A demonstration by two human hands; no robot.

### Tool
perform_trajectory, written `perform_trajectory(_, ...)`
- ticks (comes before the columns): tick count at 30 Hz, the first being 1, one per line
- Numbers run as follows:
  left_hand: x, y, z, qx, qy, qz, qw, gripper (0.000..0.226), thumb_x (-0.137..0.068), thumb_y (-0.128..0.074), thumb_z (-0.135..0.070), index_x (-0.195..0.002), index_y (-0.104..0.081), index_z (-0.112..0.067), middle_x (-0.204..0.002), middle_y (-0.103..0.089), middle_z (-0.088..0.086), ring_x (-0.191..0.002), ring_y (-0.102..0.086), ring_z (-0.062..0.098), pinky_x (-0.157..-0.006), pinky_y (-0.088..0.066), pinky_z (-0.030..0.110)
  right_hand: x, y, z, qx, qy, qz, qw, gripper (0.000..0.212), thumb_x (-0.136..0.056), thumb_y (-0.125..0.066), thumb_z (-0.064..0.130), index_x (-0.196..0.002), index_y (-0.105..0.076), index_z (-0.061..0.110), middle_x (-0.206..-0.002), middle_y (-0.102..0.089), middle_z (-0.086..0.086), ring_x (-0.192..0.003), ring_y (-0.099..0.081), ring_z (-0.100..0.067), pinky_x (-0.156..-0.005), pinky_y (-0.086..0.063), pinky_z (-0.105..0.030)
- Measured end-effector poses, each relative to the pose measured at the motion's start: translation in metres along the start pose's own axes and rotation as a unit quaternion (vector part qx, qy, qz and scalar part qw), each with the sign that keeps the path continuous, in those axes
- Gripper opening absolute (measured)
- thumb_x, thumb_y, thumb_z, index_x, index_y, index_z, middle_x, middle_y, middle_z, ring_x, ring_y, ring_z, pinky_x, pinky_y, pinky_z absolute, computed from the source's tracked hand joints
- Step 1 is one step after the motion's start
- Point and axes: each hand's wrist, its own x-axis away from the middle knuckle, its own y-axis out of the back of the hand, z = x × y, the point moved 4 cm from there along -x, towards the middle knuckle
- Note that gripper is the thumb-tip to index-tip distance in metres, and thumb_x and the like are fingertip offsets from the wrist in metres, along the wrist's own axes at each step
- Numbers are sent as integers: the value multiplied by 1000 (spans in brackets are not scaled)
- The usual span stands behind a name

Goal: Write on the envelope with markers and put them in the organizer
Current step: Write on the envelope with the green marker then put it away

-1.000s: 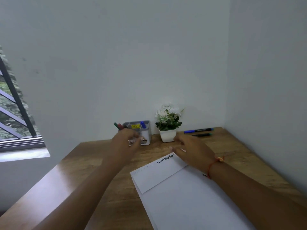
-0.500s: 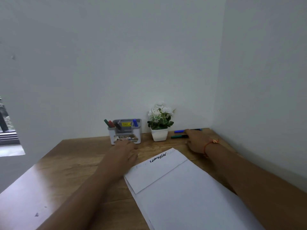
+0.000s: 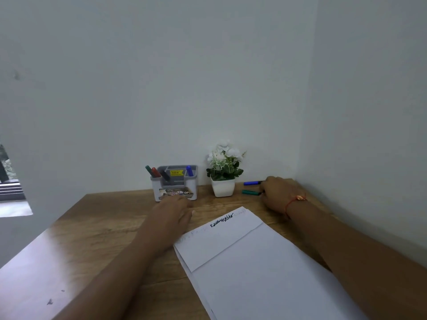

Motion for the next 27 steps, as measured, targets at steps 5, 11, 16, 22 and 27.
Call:
perform_trajectory(5,2,11,-6,66,26,-39,997,30,-98,-50,-38,-118,-65,-22,-108,-66,-7,-95,-56,8,-79,-45,24,18,41,31,-139,63,-26,988,18,-99,-50,16,-112,-57,7,-112,-63,-14,-90,-54,-23,-72,-39,-34)
perform_trajectory(11,9,19,-6,243,93,-75,963,47,-93,-46,-55,-130,-57,-28,-117,-66,-13,-107,-60,3,-90,-53,33,68,84,93,-288,149,-91,941,21,-99,-56,28,-113,-71,22,-84,-68,0,-77,-62,-19,-70,-51,-37)
perform_trajectory(16,12,22,-23,343,63,-76,934,24,-93,-48,-45,-100,-67,-33,-92,-71,-11,-89,-65,2,-76,-54,25,83,63,120,-294,189,-97,932,24,-101,-53,36,-107,-72,23,-69,-60,7,-61,-52,-8,-54,-39,-28)
perform_trajectory(22,8,13,-25,371,61,-43,925,14,-95,-60,-19,-99,-71,-12,-91,-72,-3,-84,-69,1,-69,-54,17,85,53,119,-307,184,-90,929,22,-99,-55,31,-103,-72,17,-81,-68,2,-72,-59,-11,-65,-48,-34)
perform_trajectory(27,8,11,-26,379,53,-36,923,15,-96,-57,-18,-99,-69,-9,-90,-71,-1,-82,-68,4,-74,-57,20,88,51,122,-317,189,-88,925,24,-102,-52,32,-100,-72,18,-74,-66,1,-68,-58,-13,-60,-43,-31)
